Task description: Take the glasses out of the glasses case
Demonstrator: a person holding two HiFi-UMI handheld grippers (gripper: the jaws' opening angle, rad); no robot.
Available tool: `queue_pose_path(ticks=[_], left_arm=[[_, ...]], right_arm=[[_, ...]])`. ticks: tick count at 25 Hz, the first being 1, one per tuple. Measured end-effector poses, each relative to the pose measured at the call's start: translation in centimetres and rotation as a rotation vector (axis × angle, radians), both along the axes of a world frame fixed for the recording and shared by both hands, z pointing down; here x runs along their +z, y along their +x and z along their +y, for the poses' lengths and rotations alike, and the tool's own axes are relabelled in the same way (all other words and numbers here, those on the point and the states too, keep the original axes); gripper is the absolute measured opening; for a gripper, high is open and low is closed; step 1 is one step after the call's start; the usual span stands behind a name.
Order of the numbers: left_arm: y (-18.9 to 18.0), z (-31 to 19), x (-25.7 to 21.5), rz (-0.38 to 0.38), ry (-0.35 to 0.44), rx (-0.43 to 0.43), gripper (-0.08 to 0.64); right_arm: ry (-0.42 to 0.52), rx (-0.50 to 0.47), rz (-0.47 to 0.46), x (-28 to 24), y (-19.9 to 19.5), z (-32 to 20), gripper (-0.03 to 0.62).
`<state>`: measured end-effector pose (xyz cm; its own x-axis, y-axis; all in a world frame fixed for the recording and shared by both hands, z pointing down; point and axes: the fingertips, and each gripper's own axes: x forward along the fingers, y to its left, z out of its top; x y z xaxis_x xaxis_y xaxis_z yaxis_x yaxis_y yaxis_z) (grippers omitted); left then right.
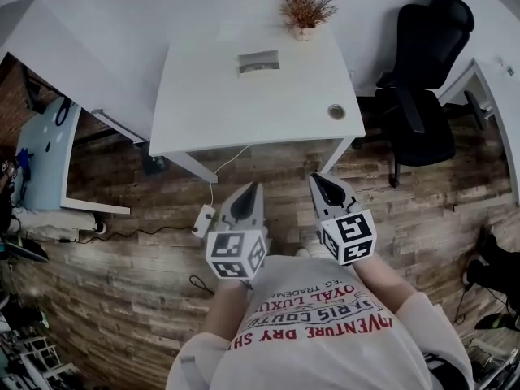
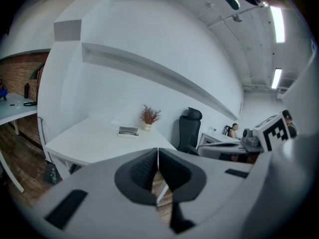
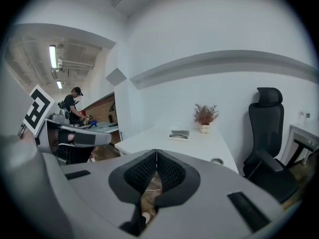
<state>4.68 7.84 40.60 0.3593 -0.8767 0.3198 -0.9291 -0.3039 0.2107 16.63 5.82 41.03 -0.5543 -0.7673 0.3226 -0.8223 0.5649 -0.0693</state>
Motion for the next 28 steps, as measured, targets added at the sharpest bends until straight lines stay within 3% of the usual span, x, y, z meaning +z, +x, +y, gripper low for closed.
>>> queue_pose_path(ticks=[8, 17, 23, 28], left_arm=[[-3.6, -11.2, -1.5, 0.007, 0.033, 0.076, 0.009], [-9.4, -23.4, -0.8, 0.007, -0.008, 0.166, 0.009], [-12.9, -29.2, 0.4, 0.001, -0.037, 0.219, 0.009], [-14.7, -32.2, 1.5, 0.017, -0.071, 0.208, 0.009]], right_arm=[[0.007, 0.103, 0.007, -0.6, -2.6, -9.7, 0.012], [-0.001, 0.217, 0.007, -0.7, -7.2, -20.4, 0.012], [-0.024, 0.269, 0.013, 0.1, -10.6, -26.2, 0.012], [-0.058, 0.263, 0.013, 0.4, -12.5, -29.5, 0.012]])
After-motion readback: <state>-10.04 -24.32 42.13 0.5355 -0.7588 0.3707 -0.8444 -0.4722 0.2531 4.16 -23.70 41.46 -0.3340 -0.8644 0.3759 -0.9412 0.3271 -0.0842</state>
